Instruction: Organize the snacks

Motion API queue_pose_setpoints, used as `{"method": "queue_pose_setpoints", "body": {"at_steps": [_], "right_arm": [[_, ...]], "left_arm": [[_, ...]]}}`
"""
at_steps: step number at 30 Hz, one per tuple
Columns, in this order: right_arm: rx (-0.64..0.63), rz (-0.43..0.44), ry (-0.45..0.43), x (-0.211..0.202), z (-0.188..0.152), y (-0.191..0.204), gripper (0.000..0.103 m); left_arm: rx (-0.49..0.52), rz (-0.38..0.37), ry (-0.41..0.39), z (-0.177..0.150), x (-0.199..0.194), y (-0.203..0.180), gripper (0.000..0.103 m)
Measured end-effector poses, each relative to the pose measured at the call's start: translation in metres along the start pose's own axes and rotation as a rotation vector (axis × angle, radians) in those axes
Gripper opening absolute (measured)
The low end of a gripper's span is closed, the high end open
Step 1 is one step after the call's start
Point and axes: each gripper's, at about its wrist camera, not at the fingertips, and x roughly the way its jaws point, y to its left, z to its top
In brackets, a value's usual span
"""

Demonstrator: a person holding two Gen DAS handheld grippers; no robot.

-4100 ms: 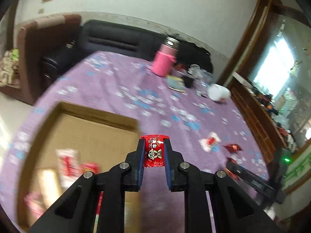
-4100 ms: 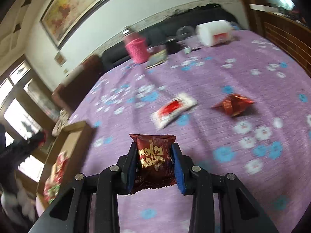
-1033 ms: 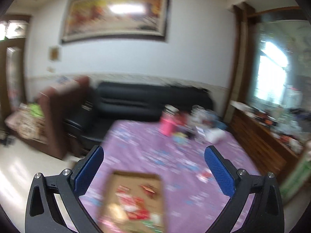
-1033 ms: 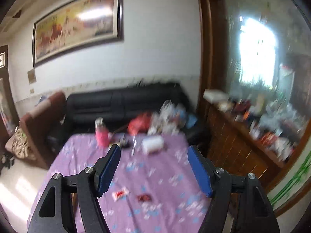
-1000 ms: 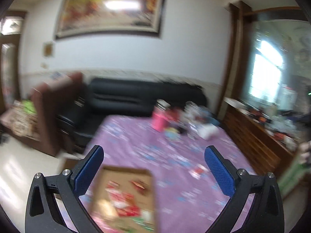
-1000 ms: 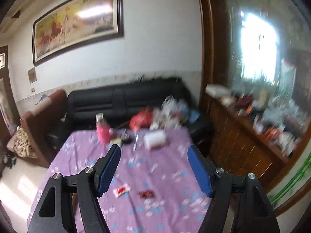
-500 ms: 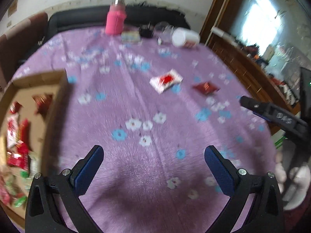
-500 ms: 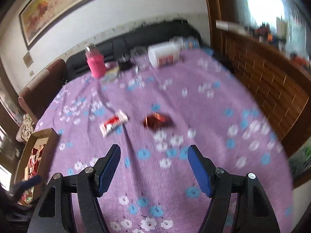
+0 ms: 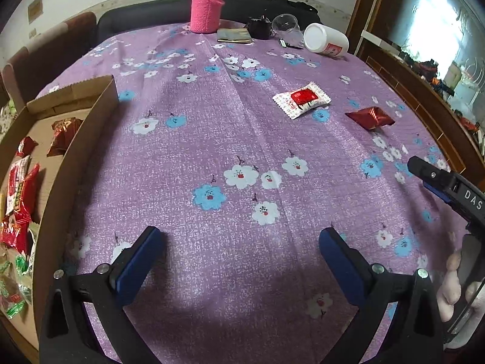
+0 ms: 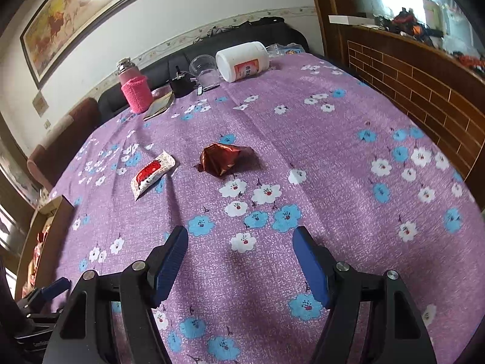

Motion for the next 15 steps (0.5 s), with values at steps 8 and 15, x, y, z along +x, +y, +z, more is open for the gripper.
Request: {"method": "queue_pose_setpoints", "body": {"at_steps": [8,15], "right_arm": [[0.080,-0.002,0.013,0.004,-0.001,-0.015,0.075],[0.088,-0.006,0.014,0.006,-0.001,-0.017,0.075]], "left_arm": [[0.062,0.089,0.021,0.000,0.007,-0.012,0.103],[0.058,0.088,0.019,0.000,0.006,-0.011,0.103]]}}
